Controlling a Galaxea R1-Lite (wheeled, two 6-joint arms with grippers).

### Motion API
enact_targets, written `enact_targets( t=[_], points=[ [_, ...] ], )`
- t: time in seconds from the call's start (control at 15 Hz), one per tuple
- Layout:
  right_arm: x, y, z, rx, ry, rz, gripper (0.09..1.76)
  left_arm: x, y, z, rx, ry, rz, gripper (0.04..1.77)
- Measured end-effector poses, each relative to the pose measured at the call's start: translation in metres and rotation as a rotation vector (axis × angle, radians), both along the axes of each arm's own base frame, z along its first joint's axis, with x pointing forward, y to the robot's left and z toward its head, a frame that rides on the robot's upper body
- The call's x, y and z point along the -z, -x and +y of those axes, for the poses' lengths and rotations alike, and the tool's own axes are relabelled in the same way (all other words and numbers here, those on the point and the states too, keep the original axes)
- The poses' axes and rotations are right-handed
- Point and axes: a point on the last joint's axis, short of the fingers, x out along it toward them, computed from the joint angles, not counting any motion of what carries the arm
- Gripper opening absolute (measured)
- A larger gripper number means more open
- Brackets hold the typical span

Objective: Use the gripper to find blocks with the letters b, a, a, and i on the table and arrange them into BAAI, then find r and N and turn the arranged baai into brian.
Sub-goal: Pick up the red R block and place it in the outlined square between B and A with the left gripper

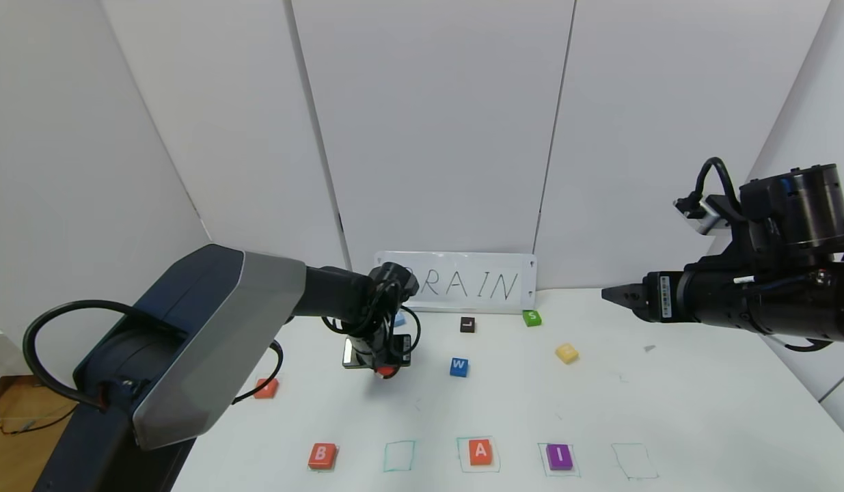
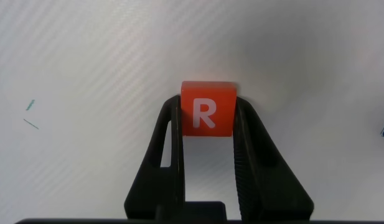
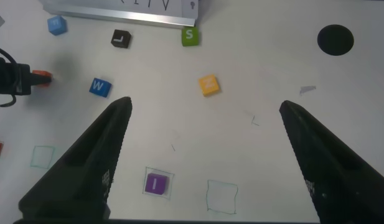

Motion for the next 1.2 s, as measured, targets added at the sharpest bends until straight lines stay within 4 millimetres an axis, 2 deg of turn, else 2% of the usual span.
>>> enact_targets(
  t=[0.4,0.67,0.87,1.2],
  points=[
    [0.000,0.000,0.000,0.000,0.000,-0.001,1.71,-0.006,0.002,-0.001,0.005,0.001,-0.004,0.51],
    [-0.001,0.000,0.000,0.000,-0.001,-0.002,1.71,-0.023,0.013,0.000,0.009,0.001,0.007,0.51],
    [-0.001,0.001,0.000,0.000,-0.001,-0.004,1.71,-0.040,0.031,-0.002,0.029,0.001,0.002,0.51],
    [-0.003,0.002,-0.001,0.000,-0.003,-0.010,1.71,-0.055,0.075,-0.007,0.027,0.011,0.020,0.51]
  ],
)
